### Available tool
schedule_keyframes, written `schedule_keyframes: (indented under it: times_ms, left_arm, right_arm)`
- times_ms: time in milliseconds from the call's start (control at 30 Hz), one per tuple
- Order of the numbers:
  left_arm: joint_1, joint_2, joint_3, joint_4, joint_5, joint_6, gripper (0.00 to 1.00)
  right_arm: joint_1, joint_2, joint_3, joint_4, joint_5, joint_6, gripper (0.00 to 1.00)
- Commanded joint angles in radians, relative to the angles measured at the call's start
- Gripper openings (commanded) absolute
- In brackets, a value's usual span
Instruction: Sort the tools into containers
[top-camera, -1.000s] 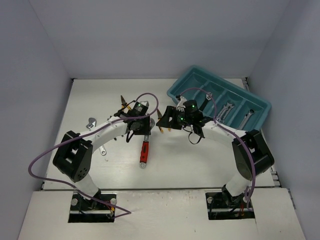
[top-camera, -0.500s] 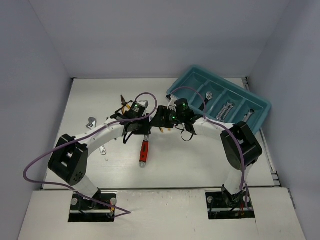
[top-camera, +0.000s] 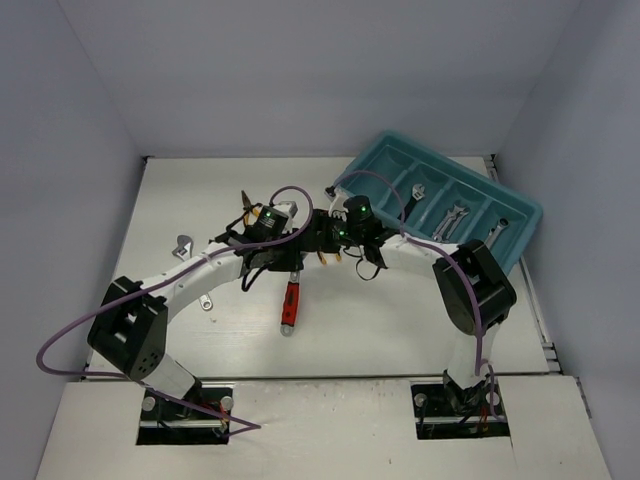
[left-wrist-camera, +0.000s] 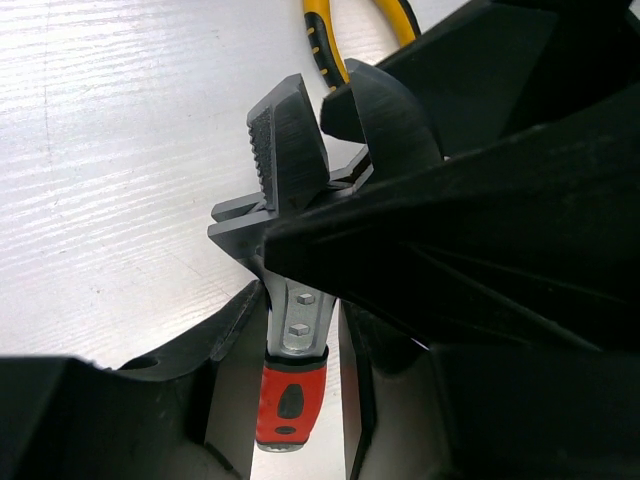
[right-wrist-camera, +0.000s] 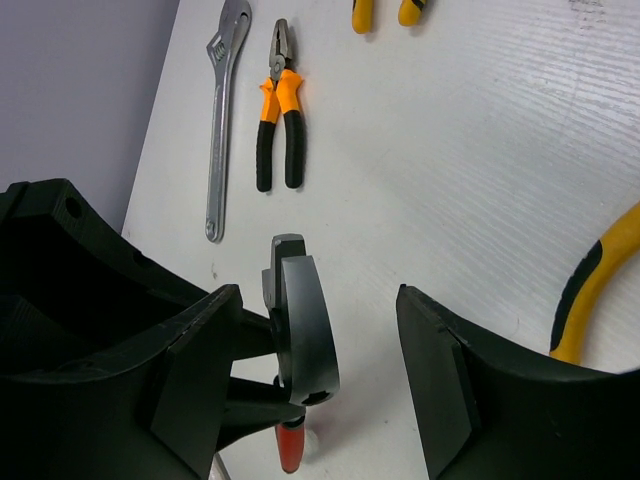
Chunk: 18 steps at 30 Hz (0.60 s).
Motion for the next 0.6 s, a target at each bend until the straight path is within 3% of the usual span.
schedule_keyframes:
  times_ms: [0,100,200,300,367,500,567]
  left_arm:
    - [-0.004,-0.081,0.044,0.135,0.019,0.009,0.0]
    - [-0.004,-0.085,0.044,0.142,0.02,0.007,0.0]
    - [-0.004,-0.093,0.043,0.145,0.017,0.007,0.0]
    - [-0.004,-0.101,0.037,0.144,0.015,0.007,0.0]
    - [-0.004,-0.109,0.034,0.14,0.014,0.007,0.0]
    - [-0.004,-0.134,0.028,0.11,-0.015,0.013,0.05]
    - [0.0,-0.152,0.027,0.092,-0.03,0.016,0.22]
  right_arm:
    - [0.05,0.004,0.048,0.102,-0.078,0.012,0.58]
    - [0.06,0.016,0.044,0.109,-0.079,0.017,0.52]
    - [0.067,0.019,0.031,0.118,-0.075,0.014,0.39]
    - [0.065,0.003,0.022,0.119,-0.063,0.003,0.11]
    - [0.063,-0.012,0.022,0.119,-0.06,-0.004,0.01]
    - [0.053,-0.055,0.031,0.118,-0.047,-0.014,0.0]
    - [0.043,-0.081,0.035,0.114,-0.037,-0.016,0.0]
